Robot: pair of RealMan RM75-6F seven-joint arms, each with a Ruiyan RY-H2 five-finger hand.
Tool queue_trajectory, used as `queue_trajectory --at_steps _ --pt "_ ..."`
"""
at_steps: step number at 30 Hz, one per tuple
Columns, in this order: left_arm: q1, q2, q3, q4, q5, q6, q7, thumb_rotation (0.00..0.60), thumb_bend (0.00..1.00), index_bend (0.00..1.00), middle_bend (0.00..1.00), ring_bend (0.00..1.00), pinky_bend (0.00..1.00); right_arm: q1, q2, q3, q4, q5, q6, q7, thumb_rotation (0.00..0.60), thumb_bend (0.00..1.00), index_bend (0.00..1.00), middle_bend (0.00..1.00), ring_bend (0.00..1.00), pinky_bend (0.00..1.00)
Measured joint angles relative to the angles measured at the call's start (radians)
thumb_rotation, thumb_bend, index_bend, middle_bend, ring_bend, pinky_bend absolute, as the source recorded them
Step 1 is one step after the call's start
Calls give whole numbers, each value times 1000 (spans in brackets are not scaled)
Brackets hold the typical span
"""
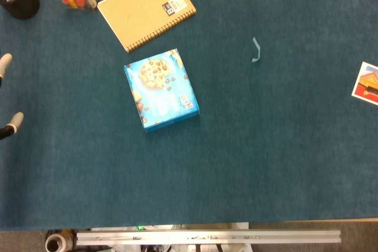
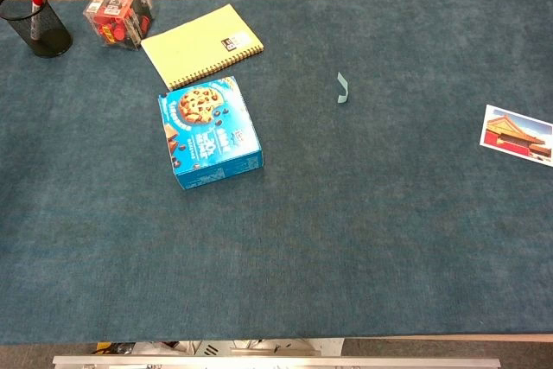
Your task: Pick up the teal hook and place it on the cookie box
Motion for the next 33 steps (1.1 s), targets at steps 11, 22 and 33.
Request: queue_trajectory --at_steps 11,22,33 --pt "7 5 4 7 6 7 -16 600 213 0 49 79 67 64 12 16 -9 -42 -48 -9 600 230 387 463 393 521" --pt "22 10 11 24 3 15 -48 600 213 0 49 82 67 290 -36 68 36 -63 -286 -91 600 232 388 525 462 577" --pt "40 12 14 51 -6 24 -83 600 213 0 49 82 66 504 -207 110 198 -8 -491 -191 600 233 388 1000 1000 1000"
